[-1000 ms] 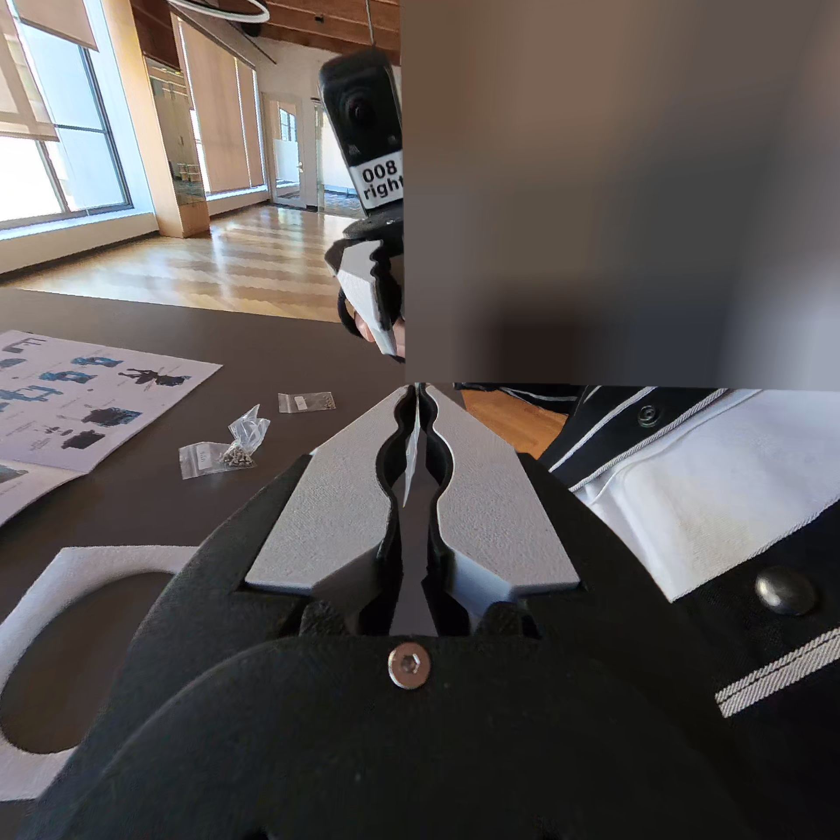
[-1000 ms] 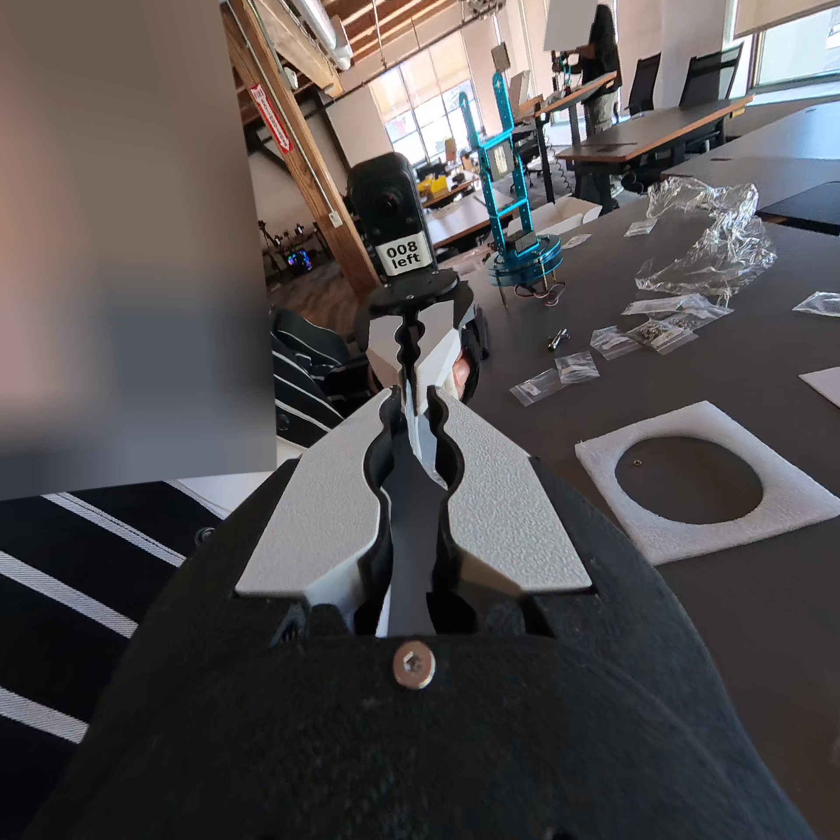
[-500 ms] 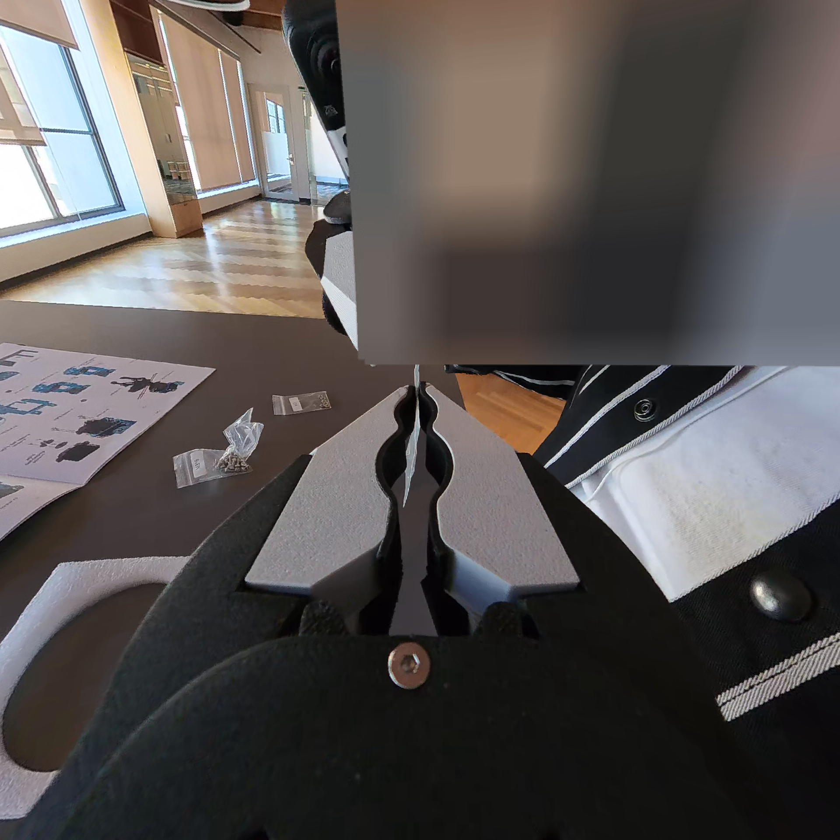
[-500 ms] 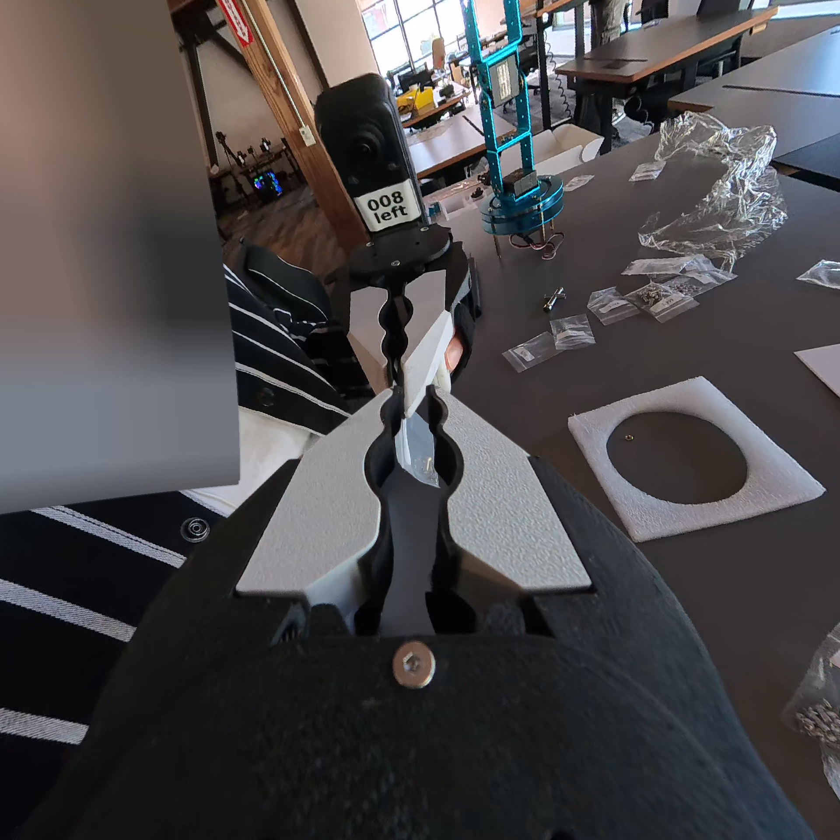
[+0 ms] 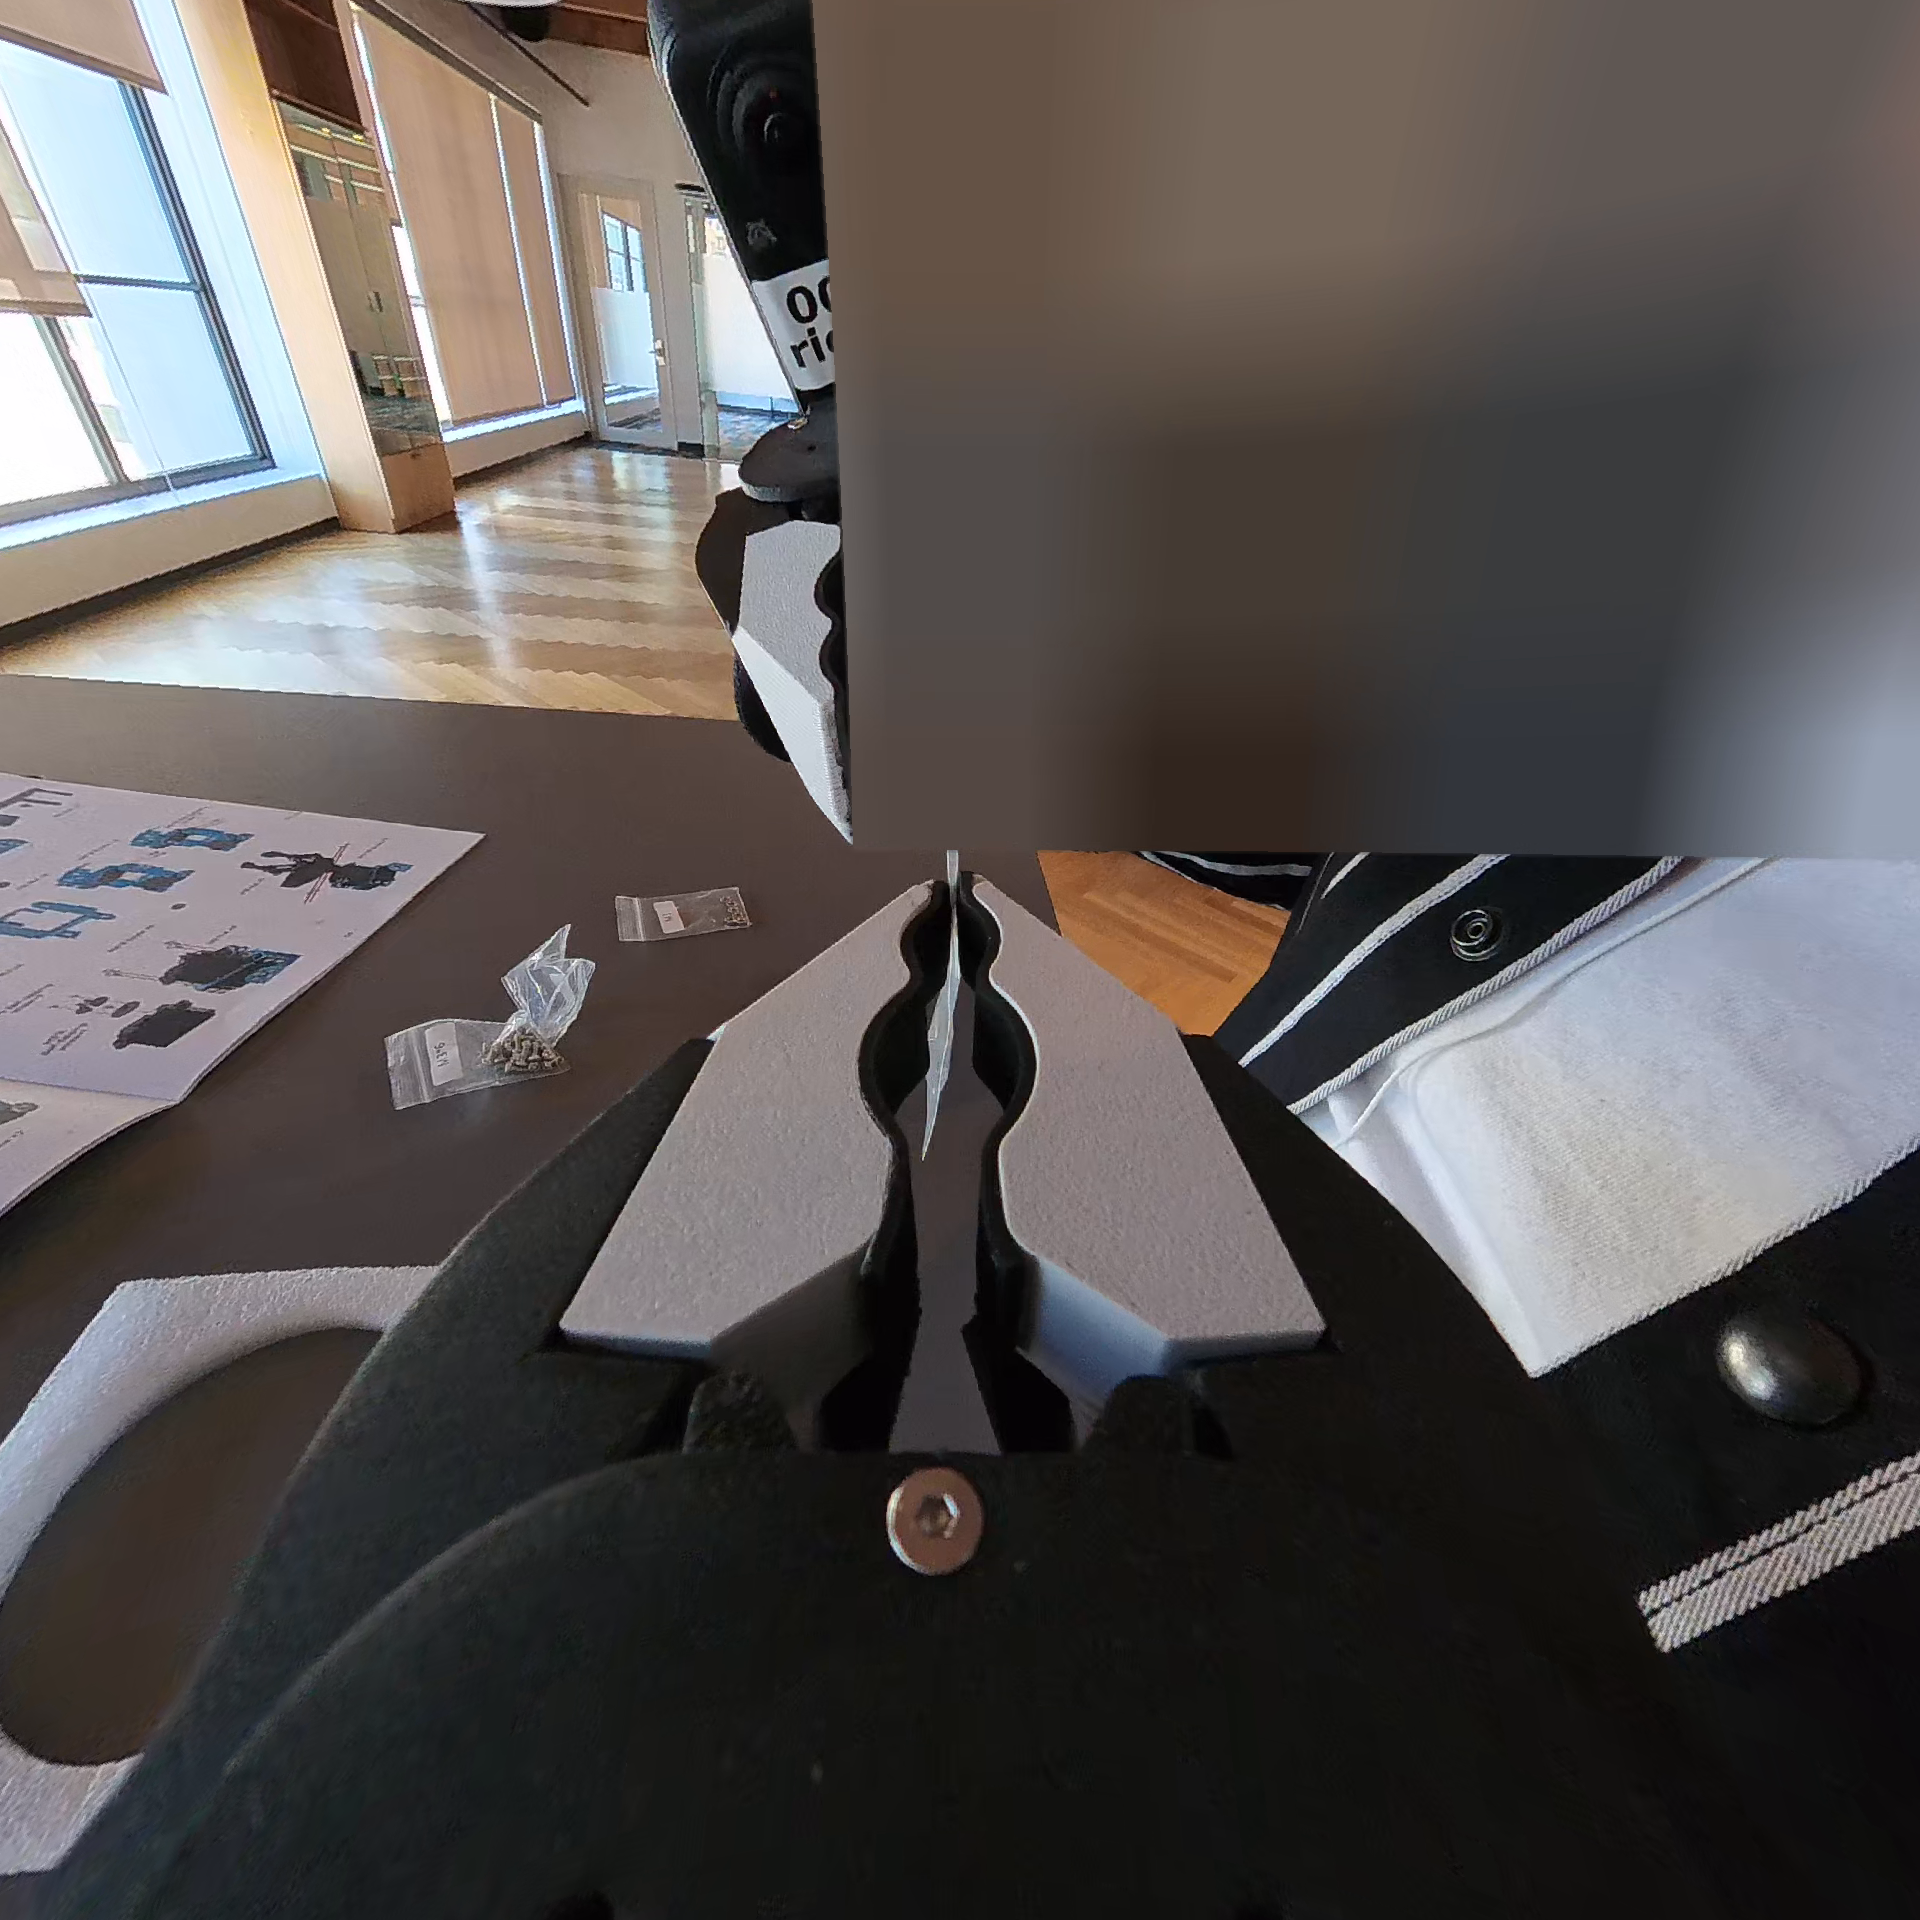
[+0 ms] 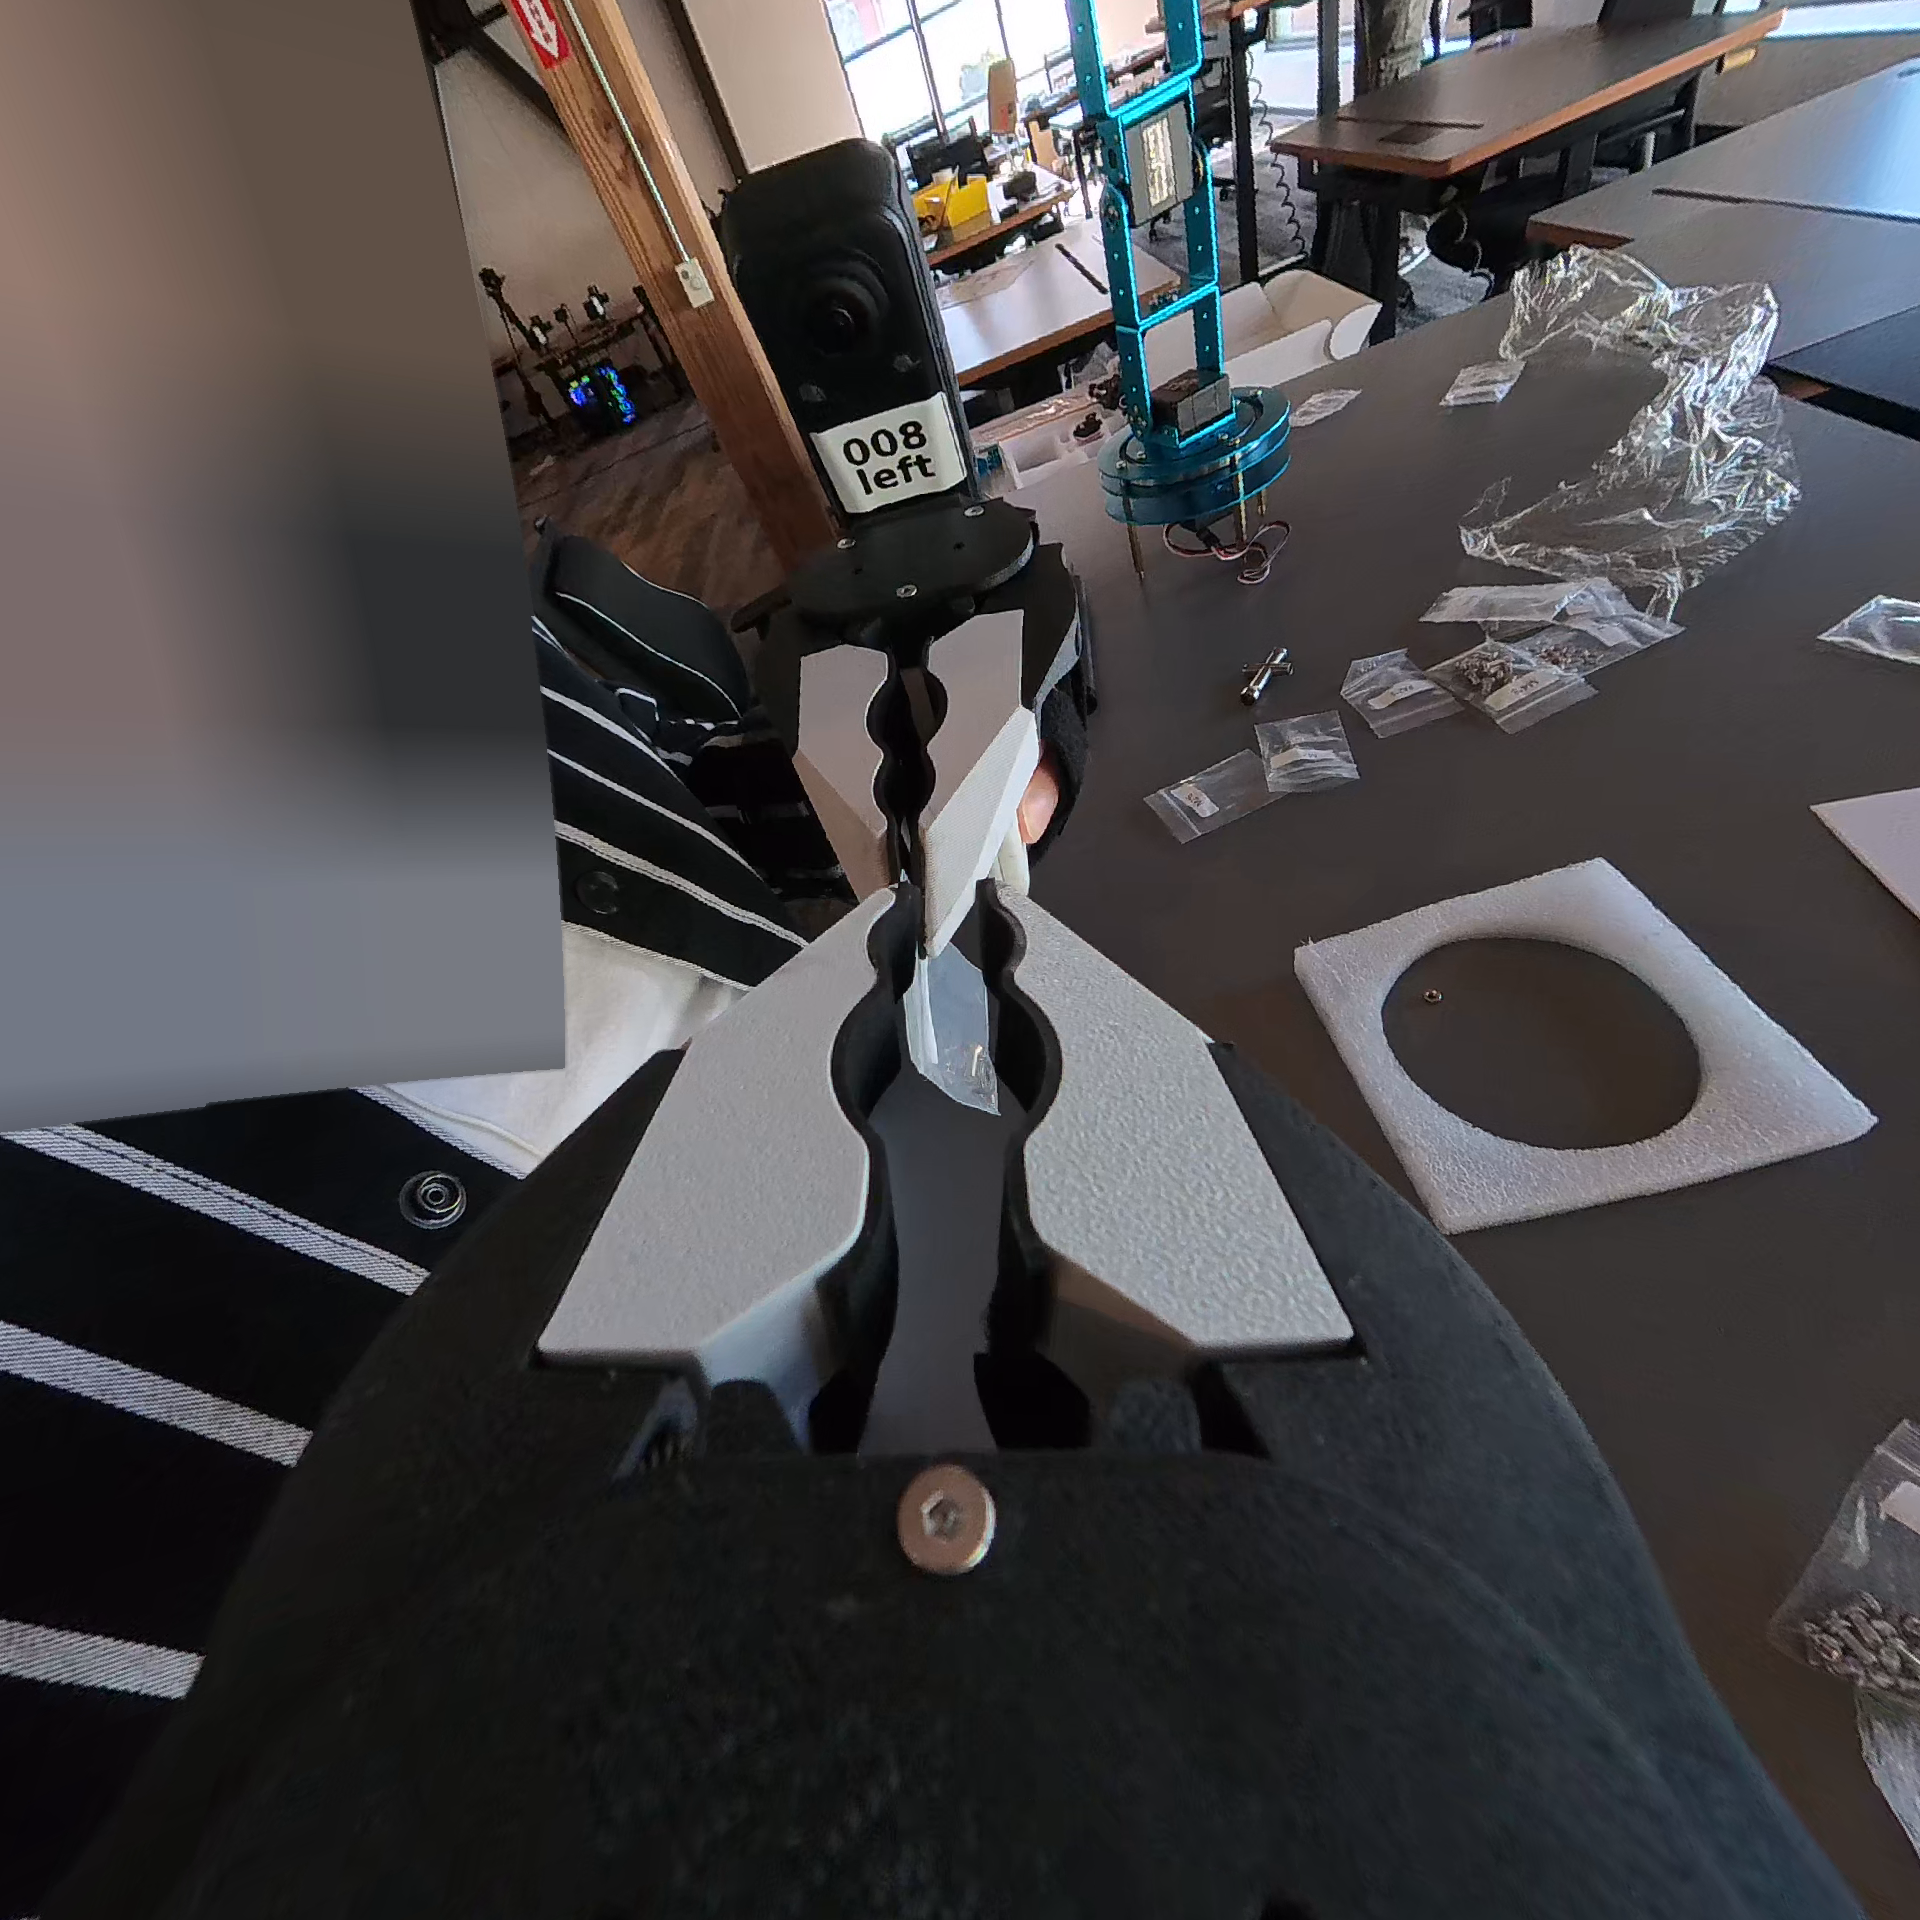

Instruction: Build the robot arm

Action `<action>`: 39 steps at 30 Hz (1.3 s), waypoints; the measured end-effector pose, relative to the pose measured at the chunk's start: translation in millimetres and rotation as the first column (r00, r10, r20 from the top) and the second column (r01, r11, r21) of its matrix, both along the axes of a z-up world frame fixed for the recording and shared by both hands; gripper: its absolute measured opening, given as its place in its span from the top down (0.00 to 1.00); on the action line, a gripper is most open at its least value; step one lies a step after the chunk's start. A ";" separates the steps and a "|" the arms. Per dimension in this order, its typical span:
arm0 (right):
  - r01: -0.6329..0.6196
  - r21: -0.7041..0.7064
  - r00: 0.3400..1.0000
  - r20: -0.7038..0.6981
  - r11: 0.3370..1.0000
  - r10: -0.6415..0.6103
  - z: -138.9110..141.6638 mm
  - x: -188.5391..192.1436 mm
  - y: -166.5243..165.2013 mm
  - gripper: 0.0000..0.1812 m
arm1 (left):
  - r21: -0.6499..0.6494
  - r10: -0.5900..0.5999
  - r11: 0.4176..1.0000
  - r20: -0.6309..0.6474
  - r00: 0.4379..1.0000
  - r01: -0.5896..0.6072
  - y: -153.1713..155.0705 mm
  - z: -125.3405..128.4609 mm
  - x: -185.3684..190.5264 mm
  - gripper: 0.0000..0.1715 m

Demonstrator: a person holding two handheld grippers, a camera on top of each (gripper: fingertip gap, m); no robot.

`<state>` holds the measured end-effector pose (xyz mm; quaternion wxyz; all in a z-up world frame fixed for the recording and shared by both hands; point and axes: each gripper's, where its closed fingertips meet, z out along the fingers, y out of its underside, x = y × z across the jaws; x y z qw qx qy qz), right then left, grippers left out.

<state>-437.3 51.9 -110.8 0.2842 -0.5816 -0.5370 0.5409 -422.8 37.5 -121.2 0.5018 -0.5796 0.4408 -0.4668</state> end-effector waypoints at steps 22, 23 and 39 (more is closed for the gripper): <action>0.006 -0.004 1.000 -0.005 1.000 -0.006 -0.4 0.5 -0.2 0.94 | -0.015 -0.009 1.000 0.010 1.000 0.009 -0.1 0.9 -0.4 1.00; 0.006 -0.007 1.000 -0.014 1.000 -0.006 1.6 0.9 -0.2 0.94 | -0.016 -0.008 1.000 0.011 1.000 0.008 0.1 0.8 -0.5 1.00; 0.002 -0.006 1.000 -0.015 1.000 -0.002 4.4 1.5 0.9 0.94 | -0.006 0.005 1.000 0.005 1.000 -0.005 2.5 1.7 -2.7 1.00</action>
